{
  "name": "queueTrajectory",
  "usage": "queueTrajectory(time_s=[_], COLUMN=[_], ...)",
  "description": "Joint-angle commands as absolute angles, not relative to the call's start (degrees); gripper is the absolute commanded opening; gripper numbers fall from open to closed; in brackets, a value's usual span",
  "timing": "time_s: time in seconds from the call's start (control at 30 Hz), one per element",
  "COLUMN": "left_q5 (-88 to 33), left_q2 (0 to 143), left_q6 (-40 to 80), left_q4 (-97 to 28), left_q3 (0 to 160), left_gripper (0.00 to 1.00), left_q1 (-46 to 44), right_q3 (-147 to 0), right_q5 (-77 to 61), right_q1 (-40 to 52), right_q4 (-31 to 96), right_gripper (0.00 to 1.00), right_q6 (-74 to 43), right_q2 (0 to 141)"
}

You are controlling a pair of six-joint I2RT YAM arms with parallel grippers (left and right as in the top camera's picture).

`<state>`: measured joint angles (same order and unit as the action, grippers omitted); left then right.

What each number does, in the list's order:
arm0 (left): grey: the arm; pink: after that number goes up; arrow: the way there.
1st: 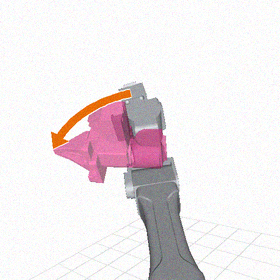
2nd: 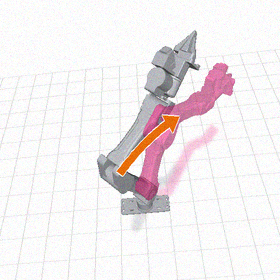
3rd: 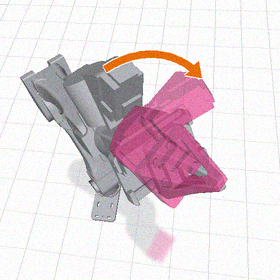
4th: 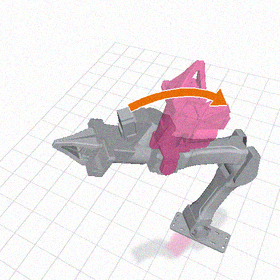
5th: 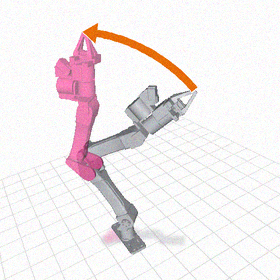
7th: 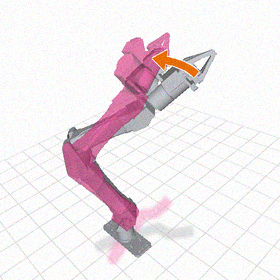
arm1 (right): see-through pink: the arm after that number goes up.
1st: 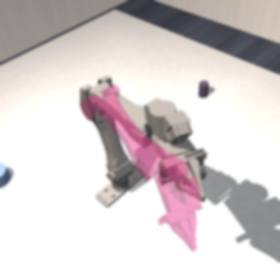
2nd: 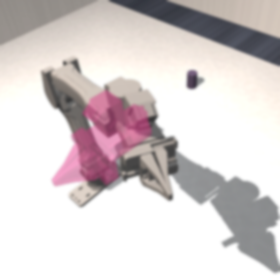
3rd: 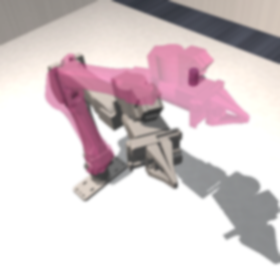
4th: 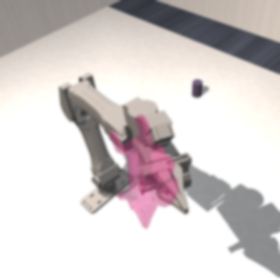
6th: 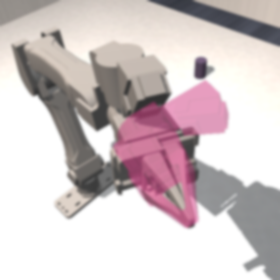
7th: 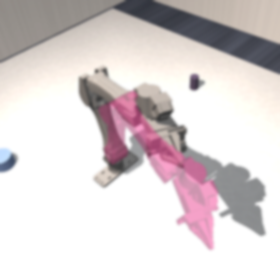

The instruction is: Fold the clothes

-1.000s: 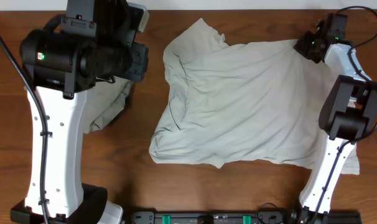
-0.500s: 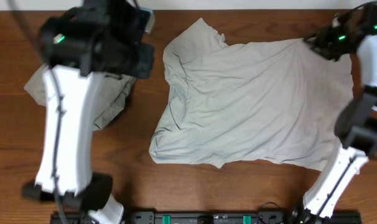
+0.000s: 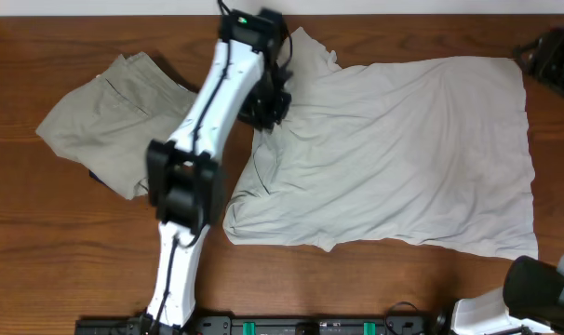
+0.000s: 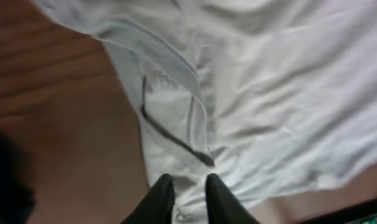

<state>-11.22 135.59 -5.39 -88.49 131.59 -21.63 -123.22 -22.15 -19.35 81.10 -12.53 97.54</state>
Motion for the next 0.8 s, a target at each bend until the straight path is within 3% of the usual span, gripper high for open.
queueTrajectory(time_s=[0.0, 0.07, 0.2, 0.77], left_q5=[-11.38, -11.38, -11.14, -6.79], left_q2=[140.31, 142.41, 144.75, 145.84], left_q6=[-3.44, -2.66, -2.66, -2.66], left_q4=[-88.99, -88.38, -85.82, -82.65], left_q3=[131.46, 131.46, 131.46, 129.82], left_gripper=[0.3, 0.37, 0.4, 0.36], left_q1=[-22.41, -22.94, -23.9, -24.18], right_q3=[-122.3, -121.49, -119.48, -113.6], right_q5=[-16.36, -16.34, -16.27, -16.29], right_q1=[-18.24, -17.69, -16.8, -16.47], right_q4=[82.96, 83.22, 81.87, 78.78], right_gripper=[0.5, 0.51, 0.52, 0.53], right_q6=[-11.2, -10.55, -10.55, -10.61], right_q2=[99.31, 99.61, 100.4, 100.57])
